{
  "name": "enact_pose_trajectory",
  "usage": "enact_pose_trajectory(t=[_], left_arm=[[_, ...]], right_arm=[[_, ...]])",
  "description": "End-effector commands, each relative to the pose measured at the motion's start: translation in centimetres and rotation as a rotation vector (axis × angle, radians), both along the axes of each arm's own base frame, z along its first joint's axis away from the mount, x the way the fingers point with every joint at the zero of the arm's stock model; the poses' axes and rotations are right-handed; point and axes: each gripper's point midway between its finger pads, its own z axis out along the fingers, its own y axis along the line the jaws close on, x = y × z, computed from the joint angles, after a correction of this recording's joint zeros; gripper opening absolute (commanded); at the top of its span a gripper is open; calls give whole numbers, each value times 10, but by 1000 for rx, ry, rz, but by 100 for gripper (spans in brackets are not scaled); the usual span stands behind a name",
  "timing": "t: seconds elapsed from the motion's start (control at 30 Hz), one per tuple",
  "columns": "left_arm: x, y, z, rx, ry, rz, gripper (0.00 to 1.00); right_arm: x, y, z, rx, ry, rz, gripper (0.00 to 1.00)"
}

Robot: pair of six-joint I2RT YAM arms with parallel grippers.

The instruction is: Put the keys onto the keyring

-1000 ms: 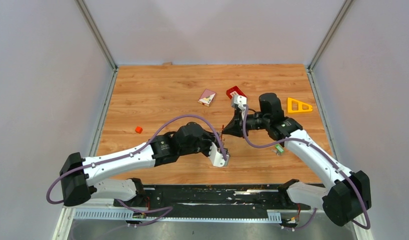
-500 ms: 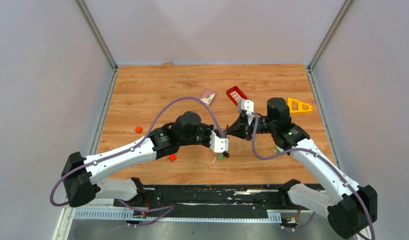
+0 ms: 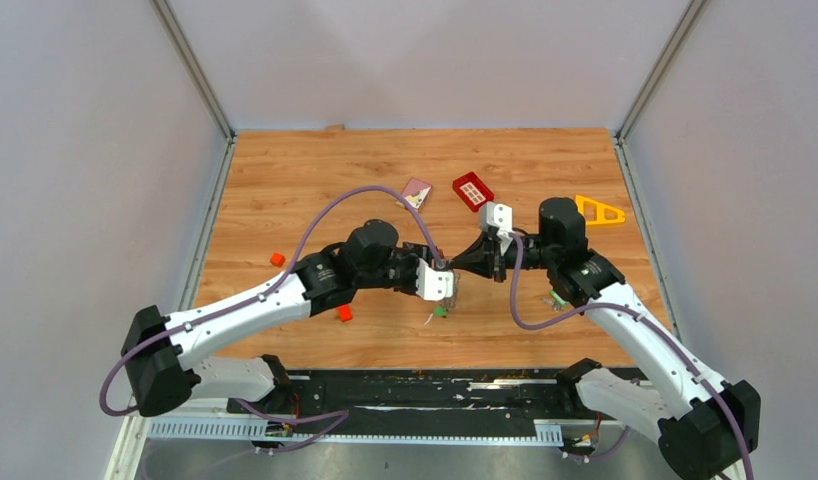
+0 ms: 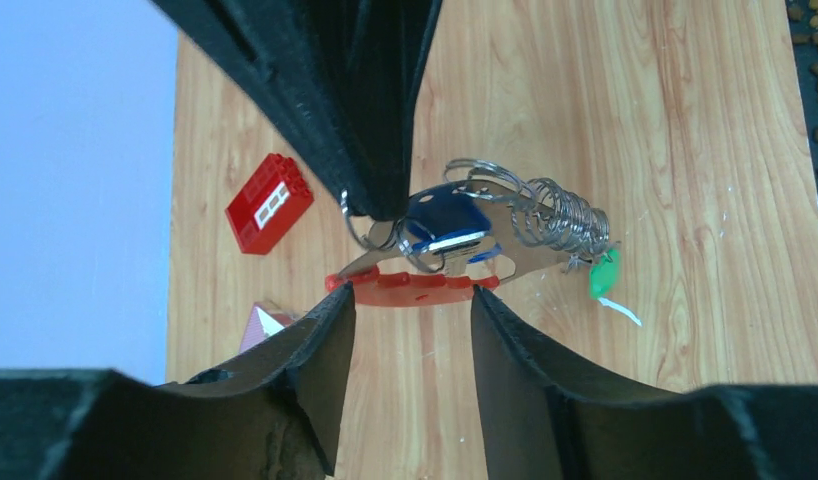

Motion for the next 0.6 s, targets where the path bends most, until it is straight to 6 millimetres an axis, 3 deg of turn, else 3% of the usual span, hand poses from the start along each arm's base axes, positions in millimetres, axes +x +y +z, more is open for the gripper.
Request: enact_pose_trajectory(t=[0.0,0.2,0.57], left_arm=[[1,8,33,-91,-15,22,57],[2,14,58,-162,50,2,53],[-20,-14,64,-181,247,-142,37]], right_arm=[[-2,-1,18,32,-117,22,0],[-10,-1,17,37,-140,76,0],[-18,-1,16,42,-153,119,0]])
